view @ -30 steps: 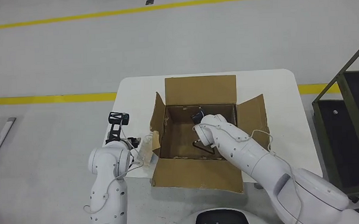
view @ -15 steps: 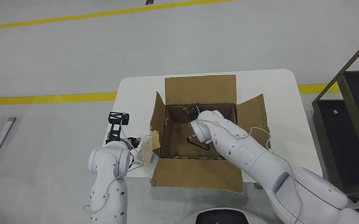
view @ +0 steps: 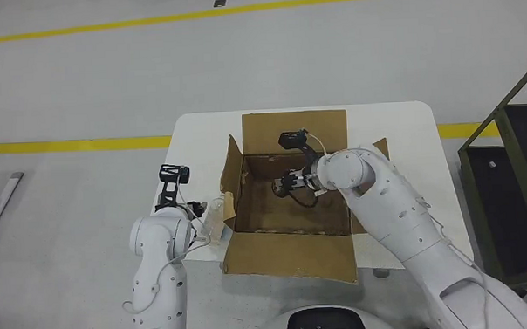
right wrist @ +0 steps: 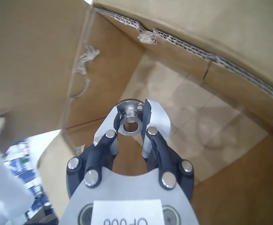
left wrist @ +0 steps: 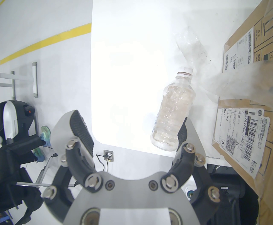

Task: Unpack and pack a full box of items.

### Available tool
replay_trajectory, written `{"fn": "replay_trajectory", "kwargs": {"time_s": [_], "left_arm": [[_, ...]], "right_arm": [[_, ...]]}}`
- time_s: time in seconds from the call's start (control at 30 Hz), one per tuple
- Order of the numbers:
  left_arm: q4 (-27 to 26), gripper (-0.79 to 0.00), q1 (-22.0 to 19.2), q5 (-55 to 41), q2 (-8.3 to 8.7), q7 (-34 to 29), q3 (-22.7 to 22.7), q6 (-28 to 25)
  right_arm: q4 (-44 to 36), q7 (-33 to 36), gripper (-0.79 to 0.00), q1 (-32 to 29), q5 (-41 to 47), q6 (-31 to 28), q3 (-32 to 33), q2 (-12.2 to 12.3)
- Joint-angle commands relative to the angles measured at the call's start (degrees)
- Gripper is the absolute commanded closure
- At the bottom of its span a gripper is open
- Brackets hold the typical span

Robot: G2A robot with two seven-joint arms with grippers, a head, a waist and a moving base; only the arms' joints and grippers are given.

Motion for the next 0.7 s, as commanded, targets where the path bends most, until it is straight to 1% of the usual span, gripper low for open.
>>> {"fn": "replay_trajectory", "kwargs": {"time_s": [0.0, 0.13, 0.27, 0.67], "left_arm": [[0.0, -0.785, 0.0, 0.0, 0.00, 0.0, 0.0, 0.0], [0.0, -0.785, 0.0, 0.0, 0.00, 0.0, 0.0, 0.0], [0.0, -0.785, 0.0, 0.0, 0.00, 0.0, 0.0, 0.0], [0.0, -0.785, 0.0, 0.0, 0.00, 0.0, 0.0, 0.0]], "right_arm": [[-2.1, 0.8, 0.000, -2.4, 4.0, -2.3, 3.1, 0.6], [-2.9, 2.3, 0.000, -5.2, 11.5, -6.1, 6.4, 1.4], [-1.6, 3.6, 0.000, -5.9, 16.5, -9.1, 7.5, 1.9], [-1.2, 3.9, 0.000, -5.8, 16.9, -9.3, 7.5, 2.0]]}}
